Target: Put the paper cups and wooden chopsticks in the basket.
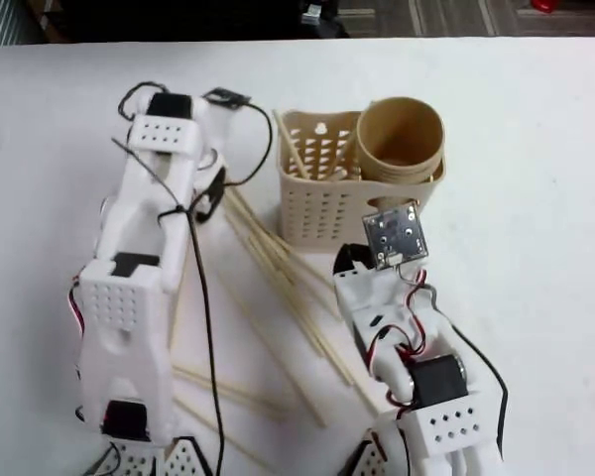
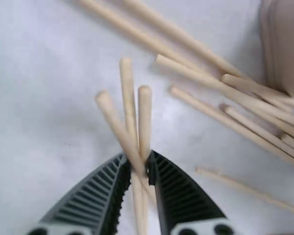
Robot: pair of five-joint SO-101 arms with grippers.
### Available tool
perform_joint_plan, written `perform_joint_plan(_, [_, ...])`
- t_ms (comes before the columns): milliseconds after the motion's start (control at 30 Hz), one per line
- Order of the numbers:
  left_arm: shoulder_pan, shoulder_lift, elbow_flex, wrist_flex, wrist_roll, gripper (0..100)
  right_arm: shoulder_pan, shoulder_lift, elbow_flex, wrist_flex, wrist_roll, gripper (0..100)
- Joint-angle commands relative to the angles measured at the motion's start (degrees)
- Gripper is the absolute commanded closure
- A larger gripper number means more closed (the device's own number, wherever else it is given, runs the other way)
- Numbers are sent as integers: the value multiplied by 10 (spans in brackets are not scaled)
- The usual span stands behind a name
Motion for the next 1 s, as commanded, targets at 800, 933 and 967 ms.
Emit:
perform_joint_plan(800, [37,-473,11,-22,3,979,5,-8,-4,-5,8,981])
perform_joint_plan(933, [66,-517,11,-54,38,979,-10,-8,-4,22,55,981])
perform_joint_plan(967, [72,-525,11,-64,43,979,-17,-8,-4,29,62,981])
